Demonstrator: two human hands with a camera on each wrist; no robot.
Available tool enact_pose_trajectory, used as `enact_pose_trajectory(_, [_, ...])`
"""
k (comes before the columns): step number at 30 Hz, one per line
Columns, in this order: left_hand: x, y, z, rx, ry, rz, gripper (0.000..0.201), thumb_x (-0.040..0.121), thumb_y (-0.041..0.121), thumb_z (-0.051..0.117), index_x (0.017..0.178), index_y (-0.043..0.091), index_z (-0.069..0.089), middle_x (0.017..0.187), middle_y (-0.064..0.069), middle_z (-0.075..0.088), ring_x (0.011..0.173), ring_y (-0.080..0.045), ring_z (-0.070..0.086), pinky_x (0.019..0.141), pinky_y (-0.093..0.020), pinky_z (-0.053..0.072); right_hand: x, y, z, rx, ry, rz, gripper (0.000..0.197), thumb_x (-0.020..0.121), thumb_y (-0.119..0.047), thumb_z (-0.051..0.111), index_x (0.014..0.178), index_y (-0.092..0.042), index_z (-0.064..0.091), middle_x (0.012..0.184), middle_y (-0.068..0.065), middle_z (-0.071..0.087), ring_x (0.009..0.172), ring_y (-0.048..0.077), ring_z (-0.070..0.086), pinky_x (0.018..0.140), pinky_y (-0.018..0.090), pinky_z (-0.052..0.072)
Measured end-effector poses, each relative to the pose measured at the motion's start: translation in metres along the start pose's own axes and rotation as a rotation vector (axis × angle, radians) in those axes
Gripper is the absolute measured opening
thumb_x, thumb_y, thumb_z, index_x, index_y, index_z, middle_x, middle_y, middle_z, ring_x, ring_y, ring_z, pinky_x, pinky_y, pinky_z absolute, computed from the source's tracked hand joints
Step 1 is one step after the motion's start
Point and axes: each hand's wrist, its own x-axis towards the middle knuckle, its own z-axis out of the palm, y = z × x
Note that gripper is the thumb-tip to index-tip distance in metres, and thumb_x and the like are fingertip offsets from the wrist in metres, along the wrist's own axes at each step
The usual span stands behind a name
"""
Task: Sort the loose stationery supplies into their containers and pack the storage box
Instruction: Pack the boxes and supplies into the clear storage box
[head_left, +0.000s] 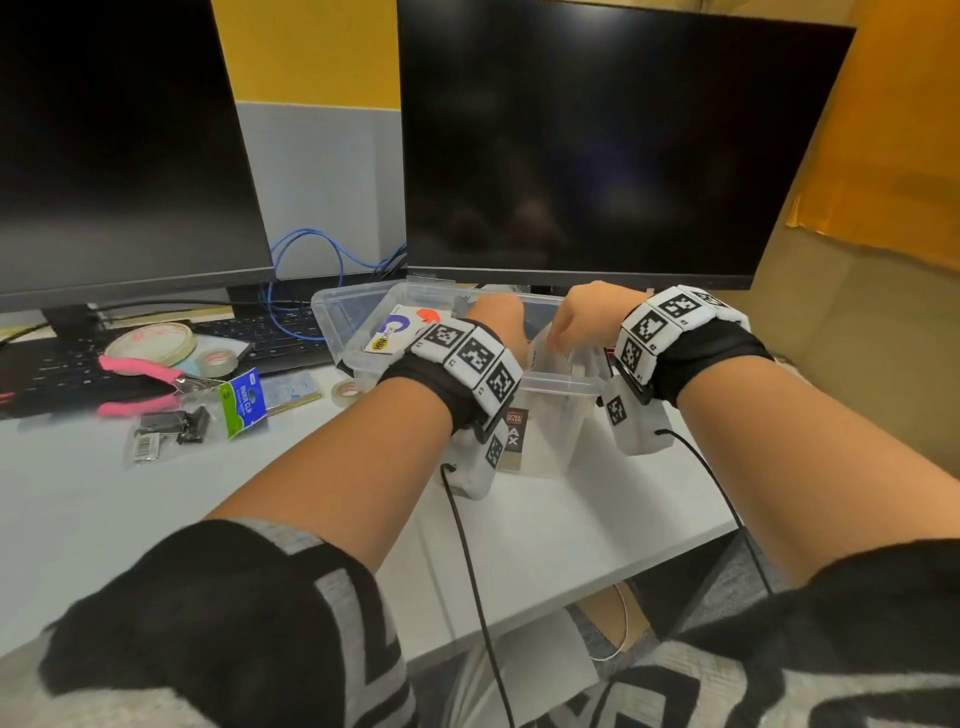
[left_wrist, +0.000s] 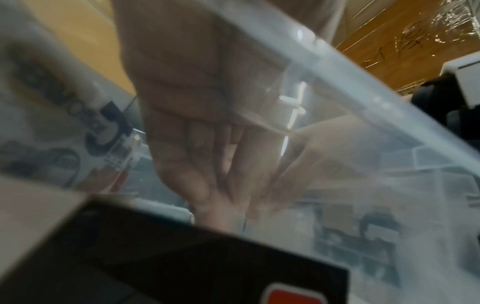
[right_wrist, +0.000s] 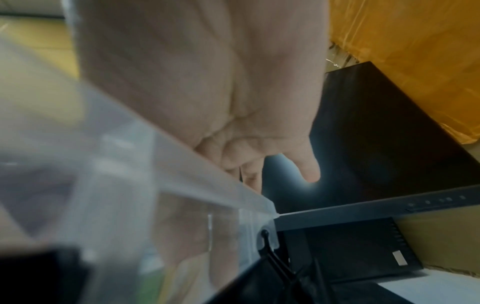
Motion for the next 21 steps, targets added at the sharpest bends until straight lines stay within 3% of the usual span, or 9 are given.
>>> enact_pose_trajectory(3, [0.0, -0.0018, 0.0042, -0.06, 0.008, 0.014, 0.022, 0.086, 0.018, 0.065, 0.103, 0.003, 0.065, 0.093, -0.01, 0.062, 0.085, -0.022, 0.056, 0.08, -0.029, 0.046, 0.0025, -0.0013, 0.0022, -0.014, 0.031, 0.021, 0.031, 0.09, -0.027, 0.058, 0.111, -0.006, 0.065, 0.098, 0.009, 0.063, 0.087, 0.022, 0.06, 0.082, 0.03, 0.049])
enact_pose_trajectory(7, [-0.0035, -0.0027, 0.0046, -0.133, -0.017, 0.036, 0.022, 0.086, 0.02, 0.066, 0.102, 0.004, 0.067, 0.101, -0.011, 0.065, 0.097, -0.026, 0.06, 0.084, -0.032, 0.047, 0.0017, -0.0024, 0.0038, -0.077, 0.012, -0.023, 0.031, 0.089, -0.024, 0.06, 0.116, -0.009, 0.064, 0.111, 0.008, 0.064, 0.096, 0.023, 0.06, 0.088, 0.03, 0.049])
enact_pose_trajectory(11, [-0.0061, -0.0027, 0.0038, -0.182, -0.014, 0.035, 0.025, 0.089, 0.031, 0.062, 0.093, 0.007, 0.066, 0.089, -0.008, 0.062, 0.086, -0.021, 0.057, 0.078, -0.03, 0.045, -0.0031, -0.003, -0.001, -0.09, 0.034, -0.056, 0.034, 0.09, -0.024, 0.06, 0.122, -0.014, 0.059, 0.119, 0.007, 0.059, 0.093, 0.018, 0.054, 0.081, 0.026, 0.044])
enact_pose_trajectory(13, [-0.0055, -0.0021, 0.0042, -0.185, -0.004, 0.029, 0.026, 0.092, 0.03, 0.056, 0.092, 0.006, 0.063, 0.09, -0.009, 0.061, 0.085, -0.02, 0.056, 0.08, -0.029, 0.044, -0.003, -0.0046, -0.0008, -0.09, 0.04, -0.053, 0.042, 0.092, -0.022, 0.057, 0.132, -0.014, 0.049, 0.127, 0.01, 0.054, 0.104, 0.023, 0.056, 0.086, 0.029, 0.046])
enact_pose_trajectory(15, [-0.0059, -0.0016, 0.0039, -0.176, -0.009, 0.016, 0.027, 0.093, 0.025, 0.055, 0.103, 0.002, 0.065, 0.103, -0.013, 0.064, 0.097, -0.024, 0.059, 0.09, -0.032, 0.045, -0.0024, -0.0068, 0.0006, -0.095, 0.014, -0.06, 0.045, 0.095, -0.021, 0.052, 0.139, -0.013, 0.043, 0.133, 0.012, 0.051, 0.115, 0.027, 0.054, 0.095, 0.034, 0.045])
enact_pose_trajectory(19, [-0.0077, -0.0029, 0.0024, -0.204, -0.032, 0.0, 0.031, 0.088, 0.024, 0.063, 0.111, 0.004, 0.065, 0.109, -0.013, 0.066, 0.099, -0.025, 0.061, 0.09, -0.033, 0.049, -0.0023, -0.0054, 0.0005, -0.031, 0.029, -0.043, 0.035, 0.098, -0.026, 0.045, 0.124, -0.007, 0.058, 0.119, 0.012, 0.062, 0.106, 0.026, 0.058, 0.094, 0.034, 0.044])
enact_pose_trajectory(21, [-0.0085, -0.0053, 0.0014, -0.253, -0.071, -0.005, 0.032, 0.084, 0.024, 0.068, 0.109, 0.005, 0.067, 0.108, -0.013, 0.066, 0.101, -0.027, 0.061, 0.093, -0.037, 0.05, -0.0019, -0.0044, 0.0001, -0.022, 0.056, -0.047, 0.036, 0.098, -0.027, 0.044, 0.126, -0.009, 0.056, 0.124, 0.012, 0.059, 0.111, 0.026, 0.055, 0.095, 0.033, 0.042])
